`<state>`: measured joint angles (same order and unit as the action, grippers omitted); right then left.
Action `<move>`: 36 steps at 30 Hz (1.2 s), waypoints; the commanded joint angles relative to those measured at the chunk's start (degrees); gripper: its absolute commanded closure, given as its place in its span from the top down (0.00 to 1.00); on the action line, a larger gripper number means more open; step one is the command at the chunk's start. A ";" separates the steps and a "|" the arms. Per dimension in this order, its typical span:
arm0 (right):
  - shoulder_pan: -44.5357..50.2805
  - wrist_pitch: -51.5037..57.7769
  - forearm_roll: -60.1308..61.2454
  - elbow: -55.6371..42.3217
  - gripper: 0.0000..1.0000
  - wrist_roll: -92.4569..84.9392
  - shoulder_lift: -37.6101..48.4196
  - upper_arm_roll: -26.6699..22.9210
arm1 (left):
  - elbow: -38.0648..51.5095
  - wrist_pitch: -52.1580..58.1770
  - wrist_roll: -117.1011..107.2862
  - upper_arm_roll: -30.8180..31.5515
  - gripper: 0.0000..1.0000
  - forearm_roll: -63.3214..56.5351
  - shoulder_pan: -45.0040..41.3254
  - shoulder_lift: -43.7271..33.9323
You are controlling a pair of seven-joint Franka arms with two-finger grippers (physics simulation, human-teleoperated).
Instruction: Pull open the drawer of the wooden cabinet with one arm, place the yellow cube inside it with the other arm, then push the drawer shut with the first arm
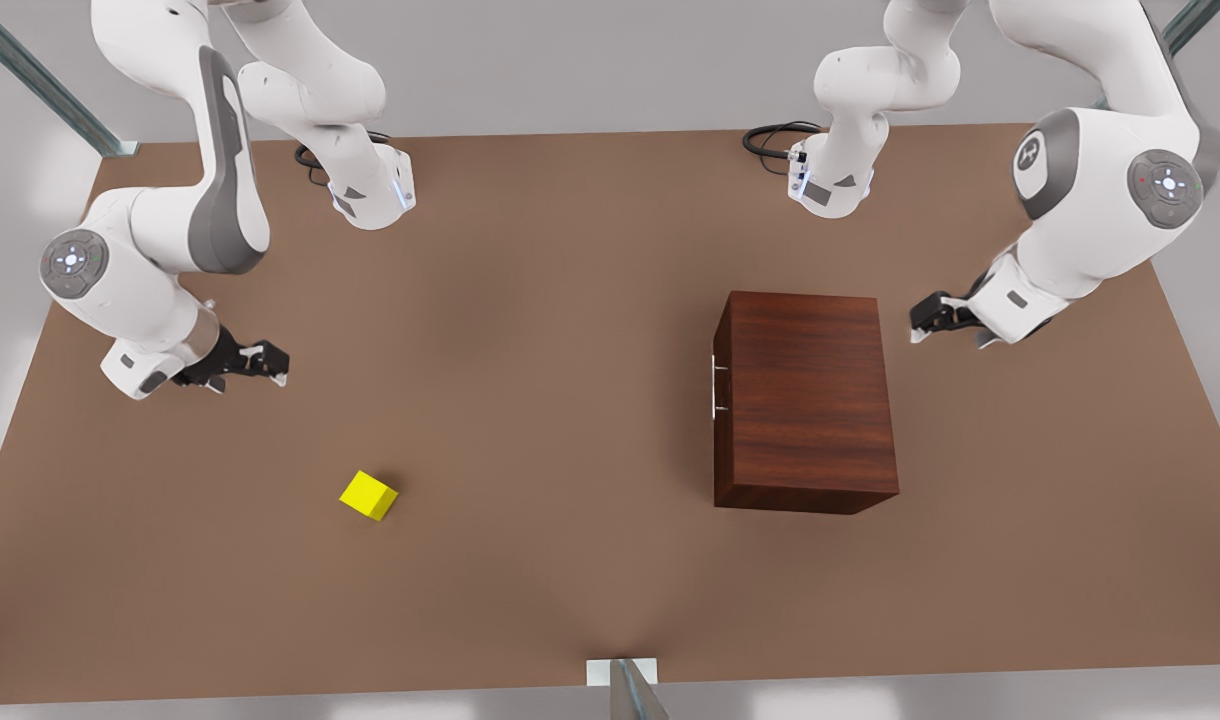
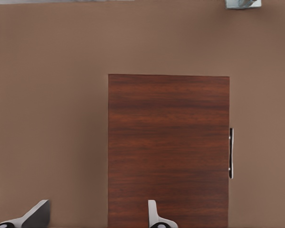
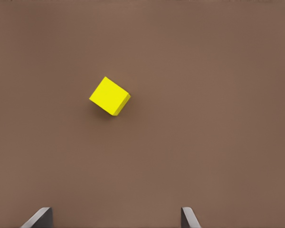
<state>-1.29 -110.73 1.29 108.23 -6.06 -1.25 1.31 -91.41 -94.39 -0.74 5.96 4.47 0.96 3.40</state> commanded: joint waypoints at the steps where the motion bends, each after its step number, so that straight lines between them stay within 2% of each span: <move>1: -1.69 -2.12 0.03 -0.03 1.00 -0.97 -0.07 0.01 | 0.01 -1.15 -2.60 0.11 1.00 0.10 -0.96 -0.06; 3: -1.69 -2.12 0.12 -0.03 1.00 -0.97 -0.07 0.01 | 0.27 0.34 -2.16 -0.07 1.00 0.54 -0.96 -0.23; 4: -1.69 -2.12 0.12 -0.03 1.00 -0.97 -0.07 0.01 | 0.18 4.91 -4.96 2.12 1.00 -1.73 -1.93 -0.32; 5: -1.69 -2.12 0.12 -0.30 1.00 1.39 -0.25 0.01 | 0.88 4.13 -5.51 2.13 1.00 -0.25 -2.37 -0.15; 7: -1.61 1.39 0.12 -3.54 1.00 6.05 -2.26 0.01 | 0.88 0.52 -5.68 2.83 1.00 -7.02 -5.53 1.17; 9: -1.52 2.71 0.12 -5.04 1.00 18.61 -3.24 -0.08 | 1.50 1.05 -13.57 3.45 1.00 -10.88 -16.15 3.63; 12: -1.52 4.11 0.21 -4.69 1.00 22.23 -3.24 0.01 | 5.19 0.96 -34.40 3.45 1.00 -13.52 -26.62 10.31; 16: 0.59 3.94 0.12 -6.53 1.00 32.95 -5.43 0.10 | 16.88 0.70 -60.34 3.45 1.00 -17.21 -35.32 22.79; 19: 0.77 3.85 0.38 -9.44 1.00 35.41 -8.33 0.10 | 19.43 0.43 -70.01 3.45 1.00 -20.28 -39.63 27.10; 22: 2.70 3.59 0.38 -11.81 1.00 37.08 -11.23 0.10 | 18.46 0.43 -69.93 3.36 1.00 -18.97 -40.51 27.54; 25: 3.32 3.59 0.47 -14.62 1.00 38.23 -15.27 0.10 | 11.61 -5.98 -64.14 3.10 1.00 -20.81 -37.96 26.84; 35: 3.58 3.06 -0.06 -20.16 1.00 42.18 -23.36 0.10 | 12.05 -7.47 -61.93 2.83 1.00 -27.93 -37.61 30.70; 36: 3.58 -0.01 -0.06 -20.07 1.00 43.59 -23.63 0.10 | 11.96 -8.18 -61.75 2.83 1.00 -27.93 -37.44 30.88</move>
<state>2.28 -108.15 1.28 88.28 24.32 -24.76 1.40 -79.45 -100.56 -49.31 8.79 -22.13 -36.54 34.18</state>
